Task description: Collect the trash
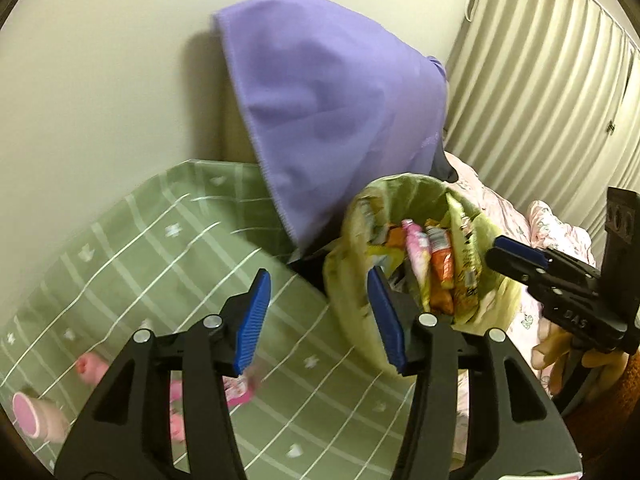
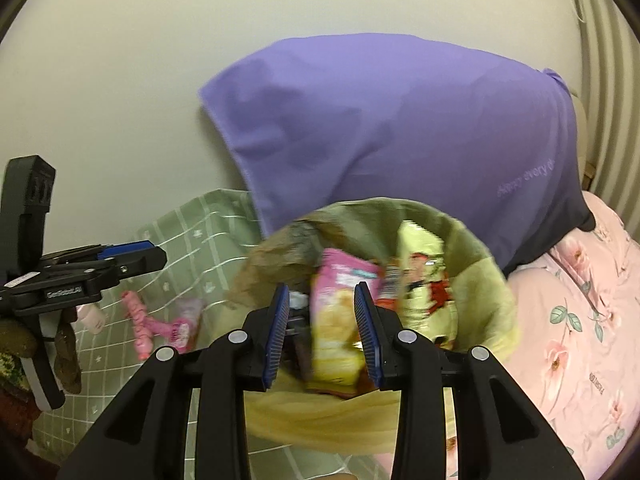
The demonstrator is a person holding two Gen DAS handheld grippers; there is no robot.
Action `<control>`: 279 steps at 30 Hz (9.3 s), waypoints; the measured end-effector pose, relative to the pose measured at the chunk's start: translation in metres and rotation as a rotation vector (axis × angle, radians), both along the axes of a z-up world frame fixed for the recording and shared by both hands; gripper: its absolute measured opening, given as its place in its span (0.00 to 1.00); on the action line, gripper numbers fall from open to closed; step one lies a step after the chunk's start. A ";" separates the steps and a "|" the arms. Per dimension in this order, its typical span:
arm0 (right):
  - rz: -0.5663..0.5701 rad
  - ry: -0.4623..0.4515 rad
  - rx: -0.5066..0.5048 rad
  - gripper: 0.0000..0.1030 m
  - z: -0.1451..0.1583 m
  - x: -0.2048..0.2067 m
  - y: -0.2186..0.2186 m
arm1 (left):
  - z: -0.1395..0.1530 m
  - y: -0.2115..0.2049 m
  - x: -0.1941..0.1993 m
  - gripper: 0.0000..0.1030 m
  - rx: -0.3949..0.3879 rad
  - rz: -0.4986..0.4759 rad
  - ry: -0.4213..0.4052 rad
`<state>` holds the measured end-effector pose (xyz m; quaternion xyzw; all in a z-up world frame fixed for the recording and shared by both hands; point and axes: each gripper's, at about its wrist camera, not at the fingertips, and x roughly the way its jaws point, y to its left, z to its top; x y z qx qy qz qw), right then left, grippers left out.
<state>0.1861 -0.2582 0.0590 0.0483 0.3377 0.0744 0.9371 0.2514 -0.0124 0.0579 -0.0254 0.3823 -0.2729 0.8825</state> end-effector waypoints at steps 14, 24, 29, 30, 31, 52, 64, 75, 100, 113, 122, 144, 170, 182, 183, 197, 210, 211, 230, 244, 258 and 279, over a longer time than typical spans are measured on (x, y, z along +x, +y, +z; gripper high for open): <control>0.299 0.025 -0.009 0.32 -0.030 -0.012 0.120 | -0.041 0.152 -0.033 0.55 -0.032 0.356 0.074; 0.317 0.186 -0.038 0.32 -0.098 0.050 0.168 | -0.063 0.191 -0.070 0.55 0.033 0.443 0.102; 0.235 0.228 -0.056 0.32 -0.122 0.078 0.171 | -0.073 0.195 -0.072 0.55 0.059 0.426 0.114; 0.222 0.237 -0.058 0.32 -0.125 0.081 0.171 | -0.074 0.194 -0.070 0.55 0.058 0.412 0.119; 0.214 0.251 -0.049 0.32 -0.127 0.086 0.168 | -0.075 0.192 -0.069 0.55 0.055 0.397 0.120; 0.184 0.320 0.028 0.05 -0.128 0.017 0.136 | -0.101 0.147 -0.013 0.55 -0.056 0.215 0.199; 0.121 0.269 0.114 0.08 -0.120 -0.043 0.089 | -0.115 0.053 -0.022 0.55 0.058 -0.125 0.189; 0.010 0.258 0.014 0.40 -0.102 -0.076 0.056 | -0.122 0.043 -0.041 0.55 -0.049 0.004 0.348; 0.122 0.187 0.073 0.40 -0.134 -0.108 0.002 | -0.129 -0.003 -0.107 0.52 0.298 0.357 0.209; 0.289 0.205 0.070 0.40 -0.120 -0.074 0.075 | -0.108 0.094 -0.112 0.52 0.084 0.302 0.164; 0.306 0.231 0.018 0.40 -0.122 -0.071 0.086 | -0.135 0.060 -0.074 0.52 0.275 0.188 0.190; 0.352 0.227 0.107 0.40 -0.110 -0.054 0.119 | -0.089 0.117 -0.107 0.14 -0.004 0.289 0.182; 0.546 0.286 0.064 0.03 -0.133 -0.042 0.234 | -0.115 0.226 -0.135 0.44 -0.084 0.573 0.261; 0.341 0.103 -0.016 0.03 -0.071 -0.043 0.143 | -0.108 0.164 -0.124 0.48 -0.096 0.377 0.282; 0.330 0.115 -0.008 0.04 -0.077 -0.045 0.139 | -0.109 0.157 -0.124 0.48 -0.088 0.369 0.289; 0.271 0.233 0.076 0.41 -0.109 -0.076 0.105 | -0.129 0.126 -0.083 0.43 0.030 0.449 0.382; 0.466 0.193 0.119 0.41 -0.096 -0.080 0.161 | -0.069 0.143 -0.087 0.17 -0.136 0.343 0.277; 0.486 0.195 0.116 0.41 -0.095 -0.080 0.168 | -0.065 0.147 -0.088 0.17 -0.133 0.350 0.266; 0.624 0.301 0.092 0.04 -0.123 -0.061 0.262 | -0.099 0.250 -0.155 0.17 -0.019 0.740 0.255; 0.420 0.045 0.071 0.03 -0.041 -0.057 0.154 | -0.031 0.162 -0.134 0.17 -0.018 0.535 0.110; 0.004 -0.193 -0.097 0.03 0.071 -0.061 0.005 | 0.063 0.009 -0.061 0.17 -0.105 0.030 -0.077; -0.132 0.074 -0.088 0.03 -0.009 0.018 -0.046 | -0.007 -0.144 0.053 0.17 -0.112 -0.343 0.142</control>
